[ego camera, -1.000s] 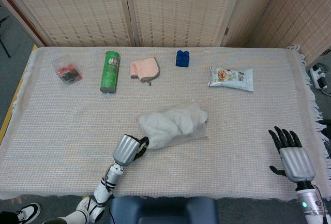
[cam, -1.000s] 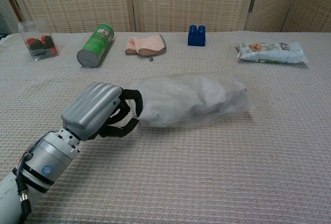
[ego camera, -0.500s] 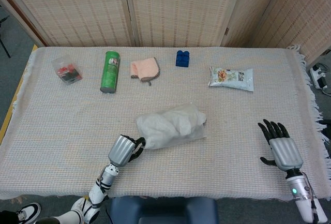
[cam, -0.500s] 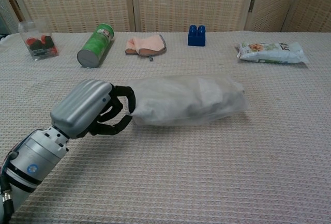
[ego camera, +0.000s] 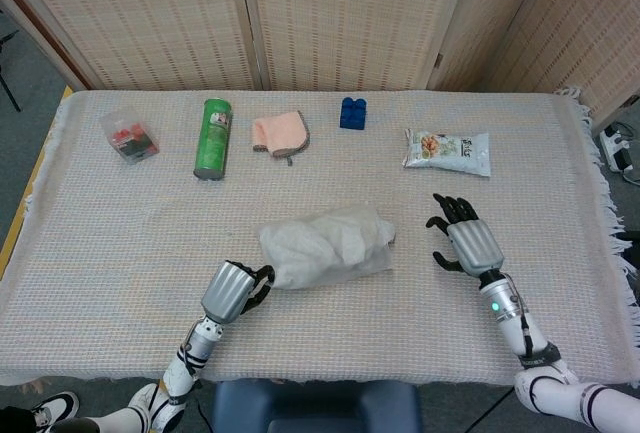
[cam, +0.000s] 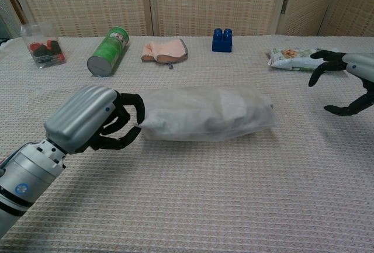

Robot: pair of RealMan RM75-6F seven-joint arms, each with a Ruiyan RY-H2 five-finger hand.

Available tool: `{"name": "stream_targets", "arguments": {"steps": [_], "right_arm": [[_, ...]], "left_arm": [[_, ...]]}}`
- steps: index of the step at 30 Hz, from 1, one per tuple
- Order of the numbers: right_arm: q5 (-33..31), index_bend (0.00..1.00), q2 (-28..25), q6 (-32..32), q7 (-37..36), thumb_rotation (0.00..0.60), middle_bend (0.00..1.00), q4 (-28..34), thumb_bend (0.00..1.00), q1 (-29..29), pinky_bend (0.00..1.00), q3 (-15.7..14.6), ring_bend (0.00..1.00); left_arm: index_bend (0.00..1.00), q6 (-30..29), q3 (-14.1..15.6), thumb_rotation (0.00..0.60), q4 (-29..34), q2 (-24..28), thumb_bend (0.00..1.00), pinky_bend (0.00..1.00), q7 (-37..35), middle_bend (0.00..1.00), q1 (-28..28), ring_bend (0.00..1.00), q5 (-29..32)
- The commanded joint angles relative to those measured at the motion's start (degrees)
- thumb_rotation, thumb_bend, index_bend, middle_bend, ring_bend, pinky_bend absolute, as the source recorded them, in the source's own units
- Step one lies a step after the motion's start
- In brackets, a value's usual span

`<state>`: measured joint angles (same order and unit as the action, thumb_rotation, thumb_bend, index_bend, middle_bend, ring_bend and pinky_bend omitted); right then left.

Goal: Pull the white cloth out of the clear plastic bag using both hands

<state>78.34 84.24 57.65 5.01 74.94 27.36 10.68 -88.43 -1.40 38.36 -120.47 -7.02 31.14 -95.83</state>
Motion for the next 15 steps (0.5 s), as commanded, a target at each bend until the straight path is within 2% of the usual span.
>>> {"name": "stream_targets", "arguments": {"steps": [1,15], "right_arm": [[-1.4,0.32,2.7,-1.2,1.0,0.600,0.00,-1.5,0.29,1.8,0.00,0.9,0.00],[-4.6,0.35,11.2,-3.0,4.1,0.600,0.00,-8.1,0.29,6.7,0.00,1.6,0.00]], "left_arm": [[0.72,0.1,-0.2,0.600,0.4,0.4,0.68,1.00,0.2,1.00,0.1,1.00,0.1],[0.72,0.9,-0.6,0.600,0.5,1.1,0.67,1.00,0.1,1.00,0.7,1.00,0.5]]}}
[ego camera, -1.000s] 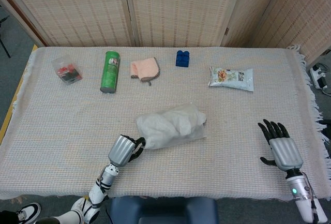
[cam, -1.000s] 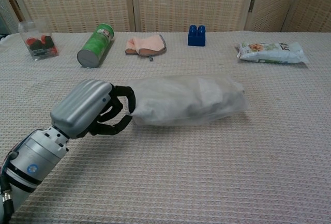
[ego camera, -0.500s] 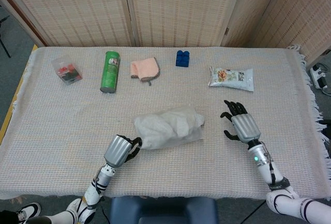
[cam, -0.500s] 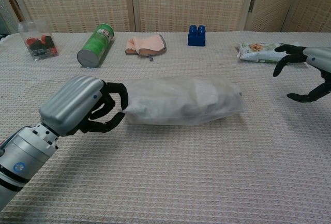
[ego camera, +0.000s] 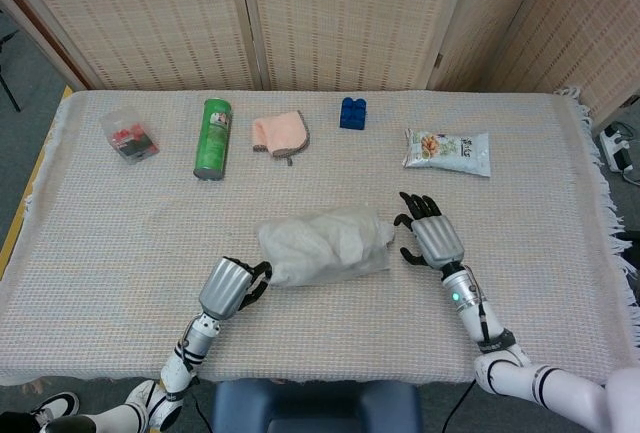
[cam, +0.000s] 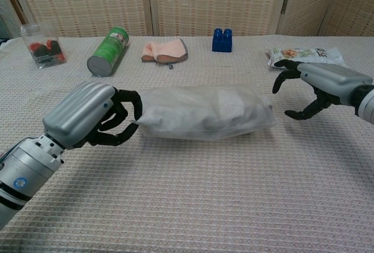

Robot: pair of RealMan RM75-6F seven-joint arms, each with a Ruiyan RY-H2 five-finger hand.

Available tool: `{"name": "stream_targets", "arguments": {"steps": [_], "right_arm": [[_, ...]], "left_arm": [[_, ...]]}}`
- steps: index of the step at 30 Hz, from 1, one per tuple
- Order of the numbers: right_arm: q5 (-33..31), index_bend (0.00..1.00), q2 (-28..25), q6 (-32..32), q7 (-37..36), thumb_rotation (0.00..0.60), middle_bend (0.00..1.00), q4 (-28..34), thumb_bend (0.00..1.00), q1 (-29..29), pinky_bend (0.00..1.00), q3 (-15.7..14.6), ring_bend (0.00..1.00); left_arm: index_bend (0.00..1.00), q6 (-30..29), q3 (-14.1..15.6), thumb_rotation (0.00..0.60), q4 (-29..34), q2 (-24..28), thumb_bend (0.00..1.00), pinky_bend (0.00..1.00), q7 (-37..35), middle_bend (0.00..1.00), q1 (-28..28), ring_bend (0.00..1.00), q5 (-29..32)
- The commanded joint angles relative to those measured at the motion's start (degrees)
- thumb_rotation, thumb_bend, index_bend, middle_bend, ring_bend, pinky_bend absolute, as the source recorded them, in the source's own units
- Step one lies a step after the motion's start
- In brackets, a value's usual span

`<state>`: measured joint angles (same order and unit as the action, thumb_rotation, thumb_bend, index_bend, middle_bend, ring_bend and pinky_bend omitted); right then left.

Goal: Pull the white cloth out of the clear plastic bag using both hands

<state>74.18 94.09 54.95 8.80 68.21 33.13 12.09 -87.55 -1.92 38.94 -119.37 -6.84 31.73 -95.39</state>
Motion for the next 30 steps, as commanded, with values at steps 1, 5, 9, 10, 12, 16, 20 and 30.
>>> {"name": "stream_targets", "arguments": {"steps": [1,5,9,10,12,16,20,30], "right_arm": [[-0.6,0.35,1.9,-0.5,0.3,0.600,0.00,-2.1,0.29,1.2,0.00,0.3,0.00],[-0.8,0.39,4.2,-0.5,-0.2,0.600,0.00,-4.9,0.30,2.3,0.00,0.5,0.00],[-1.3,0.48,6.6,-0.4,-0.5,0.600,0.00,-7.5,0.34,3.2,0.00,0.8,0.00],[-1.3,0.49,7.4,-0.1,-0.5,0.600,0.00,-8.4,0.34,3.4,0.00,0.8,0.00],[-1.3,0.53,8.6,0.4,-0.6,0.600,0.01,-9.9,0.37,3.7,0.00,0.9,0.00],[-1.1,0.57,11.1,1.7,-1.7,0.600,0.03,-13.1,0.39,4.3,0.00,1.3,0.00],[0.1,0.48,12.2,2.8,-3.2,0.600,0.02,-14.8,0.39,4.3,0.00,0.6,0.00],[0.2,0.69,13.3,5.0,-2.4,0.600,0.10,-16.1,0.46,4.2,0.00,0.9,0.00]], "left_arm": [[0.72,0.1,-0.1,0.600,-0.2,0.1,0.67,1.00,-0.1,1.00,0.1,1.00,0.1],[0.72,0.1,-0.2,0.600,-0.4,0.2,0.68,1.00,-0.4,1.00,0.3,1.00,0.1],[0.72,0.2,-0.4,0.600,-0.3,0.5,0.67,1.00,-0.5,1.00,0.5,1.00,0.2],[0.72,0.2,-0.4,0.600,-0.3,0.6,0.67,1.00,-0.5,1.00,0.5,1.00,0.2],[0.72,0.2,-0.4,0.600,-0.2,0.7,0.67,1.00,-0.4,1.00,0.6,1.00,0.2],[0.72,0.1,-0.5,0.600,0.2,1.1,0.67,1.00,-0.3,1.00,0.7,1.00,0.2],[0.72,0.1,-0.6,0.600,0.7,1.5,0.67,1.00,0.1,1.00,0.9,1.00,0.2],[0.72,0.0,-0.7,0.600,1.3,1.8,0.67,1.00,0.6,1.00,0.9,1.00,0.3]]}}
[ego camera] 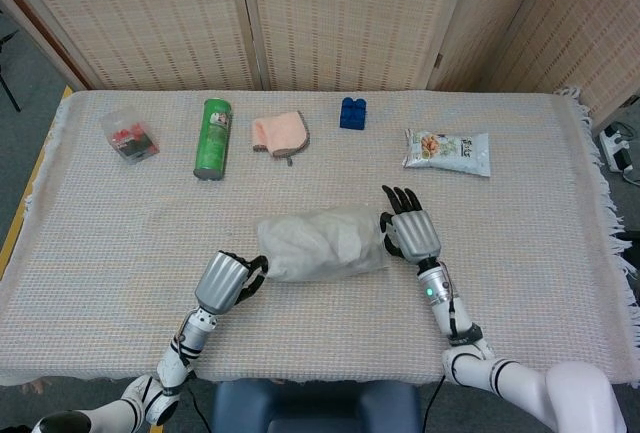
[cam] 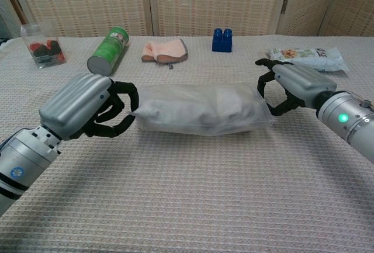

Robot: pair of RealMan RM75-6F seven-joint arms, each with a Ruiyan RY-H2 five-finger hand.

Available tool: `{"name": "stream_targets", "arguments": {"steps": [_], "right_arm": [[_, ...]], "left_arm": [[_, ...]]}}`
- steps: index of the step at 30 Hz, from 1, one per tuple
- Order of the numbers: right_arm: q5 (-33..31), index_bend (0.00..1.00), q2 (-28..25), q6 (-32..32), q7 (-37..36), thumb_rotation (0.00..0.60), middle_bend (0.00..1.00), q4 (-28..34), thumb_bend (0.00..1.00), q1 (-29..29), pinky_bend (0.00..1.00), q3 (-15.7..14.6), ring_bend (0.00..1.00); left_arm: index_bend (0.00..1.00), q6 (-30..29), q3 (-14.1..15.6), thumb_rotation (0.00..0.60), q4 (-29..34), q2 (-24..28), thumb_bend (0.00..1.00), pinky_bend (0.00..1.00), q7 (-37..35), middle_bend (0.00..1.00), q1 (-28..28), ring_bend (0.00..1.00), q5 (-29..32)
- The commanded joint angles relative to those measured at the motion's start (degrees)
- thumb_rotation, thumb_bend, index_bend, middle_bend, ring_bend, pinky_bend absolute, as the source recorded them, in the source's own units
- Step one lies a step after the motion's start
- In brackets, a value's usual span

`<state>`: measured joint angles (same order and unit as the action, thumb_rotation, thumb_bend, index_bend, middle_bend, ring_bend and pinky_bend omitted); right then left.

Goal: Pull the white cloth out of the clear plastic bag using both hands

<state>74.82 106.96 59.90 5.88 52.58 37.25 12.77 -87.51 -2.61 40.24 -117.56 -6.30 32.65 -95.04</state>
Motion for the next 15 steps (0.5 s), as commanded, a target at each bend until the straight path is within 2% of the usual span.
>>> {"name": "stream_targets", "arguments": {"steps": [1,6,15], "right_arm": [[-0.6,0.72,0.5,0.0,0.5,0.600,0.10,-0.6,0.47,0.0,0.00,0.3,0.00],[-1.2,0.77,0.6,-0.4,0.8,0.600,0.14,-1.3,0.52,0.0,0.00,0.4,0.00],[-1.4,0.79,-3.1,2.2,0.4,0.600,0.15,0.8,0.53,-1.7,0.00,1.1,0.00]], "left_arm": [[0.72,0.0,0.0,0.600,0.0,0.1,0.67,1.00,0.1,1.00,0.0,1.00,0.0],[0.72,-0.1,0.0,0.600,0.1,0.2,0.67,1.00,0.4,1.00,0.0,1.00,0.0],[0.72,0.2,-0.4,0.600,-1.0,1.0,0.67,1.00,0.0,1.00,-0.1,1.00,0.6]]}}
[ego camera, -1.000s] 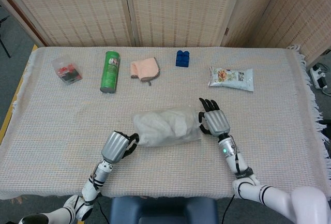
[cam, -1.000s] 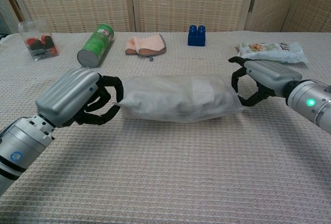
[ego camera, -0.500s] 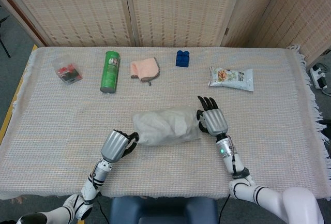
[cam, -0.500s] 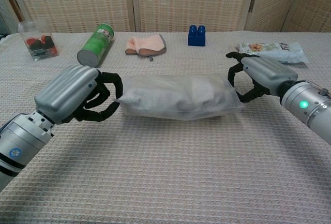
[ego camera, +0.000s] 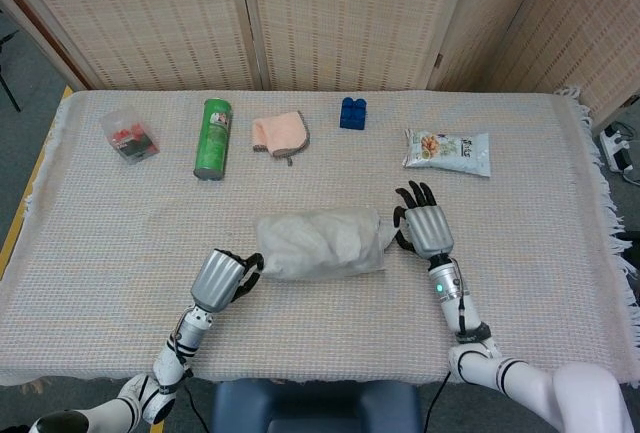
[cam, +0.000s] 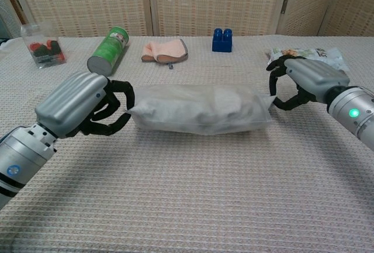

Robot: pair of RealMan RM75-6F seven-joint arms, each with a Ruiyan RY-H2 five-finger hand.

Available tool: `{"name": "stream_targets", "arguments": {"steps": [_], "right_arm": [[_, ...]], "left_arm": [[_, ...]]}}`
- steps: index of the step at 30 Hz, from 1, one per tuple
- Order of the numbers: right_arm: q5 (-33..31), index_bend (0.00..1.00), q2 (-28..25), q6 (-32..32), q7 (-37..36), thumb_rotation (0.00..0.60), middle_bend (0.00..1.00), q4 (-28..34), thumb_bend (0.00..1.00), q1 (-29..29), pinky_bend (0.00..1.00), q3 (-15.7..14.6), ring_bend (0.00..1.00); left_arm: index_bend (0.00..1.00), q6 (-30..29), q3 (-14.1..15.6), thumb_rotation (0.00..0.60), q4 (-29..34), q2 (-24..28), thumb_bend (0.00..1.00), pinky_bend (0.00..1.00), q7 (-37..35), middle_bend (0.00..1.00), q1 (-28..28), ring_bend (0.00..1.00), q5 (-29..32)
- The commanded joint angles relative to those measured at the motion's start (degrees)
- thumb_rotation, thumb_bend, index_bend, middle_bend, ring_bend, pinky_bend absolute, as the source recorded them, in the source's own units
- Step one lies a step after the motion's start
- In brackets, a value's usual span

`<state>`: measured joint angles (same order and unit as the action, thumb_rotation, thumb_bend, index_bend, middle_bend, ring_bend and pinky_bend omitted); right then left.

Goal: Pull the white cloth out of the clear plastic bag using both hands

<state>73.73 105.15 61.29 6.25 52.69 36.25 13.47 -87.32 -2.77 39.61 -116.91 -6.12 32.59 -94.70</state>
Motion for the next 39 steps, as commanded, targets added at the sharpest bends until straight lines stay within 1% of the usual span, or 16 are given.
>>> {"name": "stream_targets", "arguments": {"steps": [1,9,17,25,32,36,37,38,39], "right_arm": [[-0.4,0.79,-2.4,1.1,-0.1,0.600,0.15,1.4,0.53,-1.2,0.00,0.5,0.00],[-2.0,0.79,-9.8,2.6,0.9,0.600,0.15,6.9,0.53,-4.4,0.00,0.7,0.00],[-3.4,0.79,-15.7,4.4,1.6,0.600,0.16,9.5,0.53,-7.6,0.00,0.7,0.00],[-6.2,0.79,-20.0,4.6,0.0,0.600,0.16,9.2,0.53,-10.3,0.00,1.6,0.00],[-7.1,0.79,-21.1,3.5,-1.4,0.600,0.16,7.0,0.53,-11.2,0.00,1.4,0.00],[-6.9,0.78,-21.6,3.9,-2.5,0.600,0.16,6.7,0.53,-11.4,0.00,1.7,0.00],[-6.8,0.78,-21.9,3.8,-2.7,0.600,0.15,7.0,0.53,-11.5,0.00,1.7,0.00],[-6.7,0.71,-22.5,3.5,-3.0,0.600,0.14,7.5,0.53,-11.6,0.00,1.5,0.00],[-6.5,0.59,-23.4,2.9,-3.4,0.600,0.10,8.6,0.51,-11.9,0.00,1.2,0.00]], "left_arm": [[0.72,-0.1,-0.4,0.600,-0.7,0.6,0.67,1.00,-0.4,1.00,-0.1,1.00,0.4],[0.72,-0.7,-0.8,0.600,-2.5,3.6,0.67,1.00,-1.9,1.00,-1.1,1.00,1.4],[0.72,-1.4,-1.0,0.600,-3.4,7.8,0.67,1.00,-2.5,1.00,-2.7,1.00,2.3],[0.72,-1.7,-0.3,0.600,-4.3,11.7,0.67,1.00,-3.4,1.00,-5.5,1.00,3.4],[0.72,-2.1,0.6,0.600,-4.1,12.9,0.67,1.00,-3.8,1.00,-7.3,1.00,3.3],[0.71,-2.4,1.1,0.600,-3.7,13.4,0.67,1.00,-4.1,1.00,-8.1,1.00,3.1],[0.69,-2.3,1.2,0.600,-3.5,13.6,0.67,1.00,-4.2,1.00,-8.2,1.00,3.1],[0.65,-2.0,1.3,0.600,-3.1,13.9,0.65,1.00,-4.2,1.00,-8.3,1.00,3.1],[0.56,-1.4,1.5,0.600,-2.4,14.4,0.60,1.00,-3.9,1.00,-8.4,1.00,3.2]]}}
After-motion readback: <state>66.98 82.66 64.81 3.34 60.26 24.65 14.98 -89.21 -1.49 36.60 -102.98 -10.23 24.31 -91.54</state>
